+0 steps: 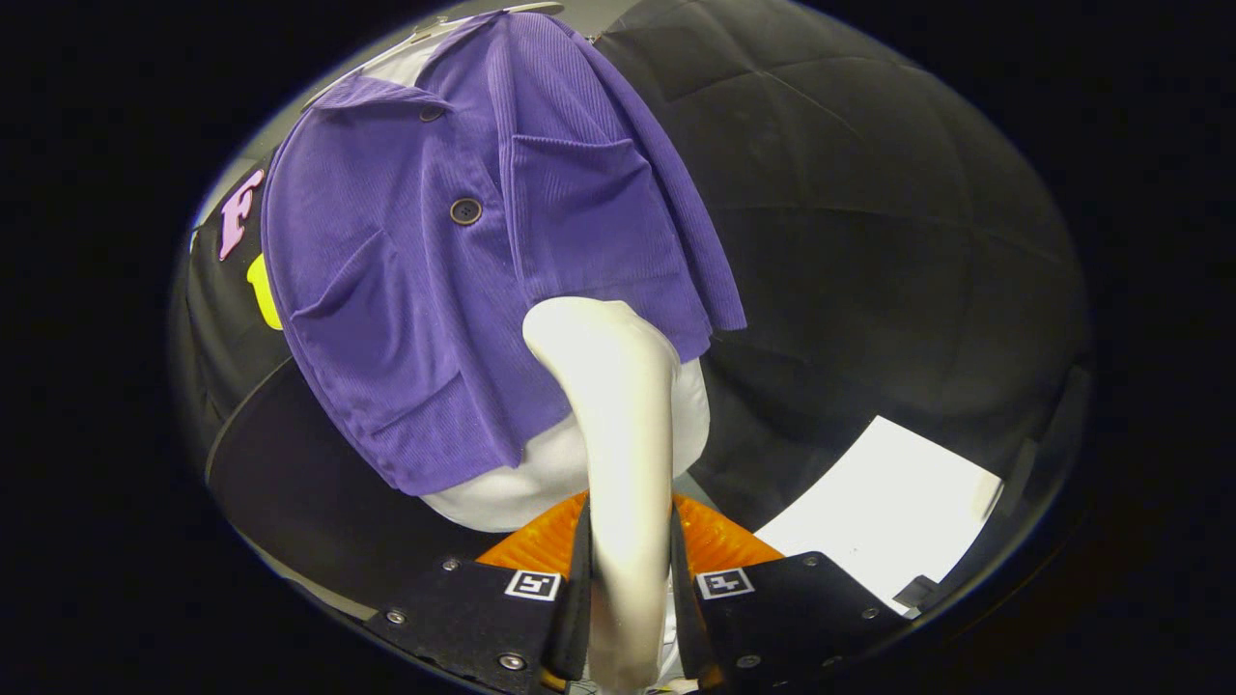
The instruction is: Iron the clothes twice with a garment steamer, once on the left side and once on the right side.
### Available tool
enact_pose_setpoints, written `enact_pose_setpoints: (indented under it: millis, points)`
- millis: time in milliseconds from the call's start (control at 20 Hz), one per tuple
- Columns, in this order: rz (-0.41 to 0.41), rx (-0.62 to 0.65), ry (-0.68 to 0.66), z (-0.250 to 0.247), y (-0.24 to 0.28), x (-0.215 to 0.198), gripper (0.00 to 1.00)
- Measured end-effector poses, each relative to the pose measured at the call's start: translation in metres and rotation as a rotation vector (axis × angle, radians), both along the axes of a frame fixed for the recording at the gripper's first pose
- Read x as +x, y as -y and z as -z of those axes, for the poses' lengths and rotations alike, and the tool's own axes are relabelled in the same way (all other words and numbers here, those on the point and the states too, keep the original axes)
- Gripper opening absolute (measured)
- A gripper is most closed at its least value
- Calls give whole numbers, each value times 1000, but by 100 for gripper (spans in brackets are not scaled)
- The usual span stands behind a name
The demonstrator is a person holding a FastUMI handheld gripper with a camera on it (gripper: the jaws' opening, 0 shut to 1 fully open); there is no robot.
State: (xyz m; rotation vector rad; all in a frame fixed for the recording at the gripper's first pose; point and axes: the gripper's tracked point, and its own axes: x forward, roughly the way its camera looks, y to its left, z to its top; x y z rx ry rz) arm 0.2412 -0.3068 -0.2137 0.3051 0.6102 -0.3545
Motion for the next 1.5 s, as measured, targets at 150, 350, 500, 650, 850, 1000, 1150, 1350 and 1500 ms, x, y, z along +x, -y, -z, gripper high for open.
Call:
enact_pose_setpoints:
  millis: [150,350,500,650,850,1000,1150,1350,1500]
  points:
    - [-5,11,-29,13,-5,-16,37]
    - [-28,15,-37,16,-23,-42,37]
    - [-63,6,-5,1,-47,-67,37]
    - [-108,-9,45,-24,-73,-92,37]
    - [-170,-25,104,-66,-111,-133,37]
    - [-207,-35,154,-97,-135,-155,37]
    - [-243,-61,210,-132,-160,-180,37]
    - [-269,-93,268,-164,-178,-209,37]
    - [-282,-119,302,-180,-186,-225,37]
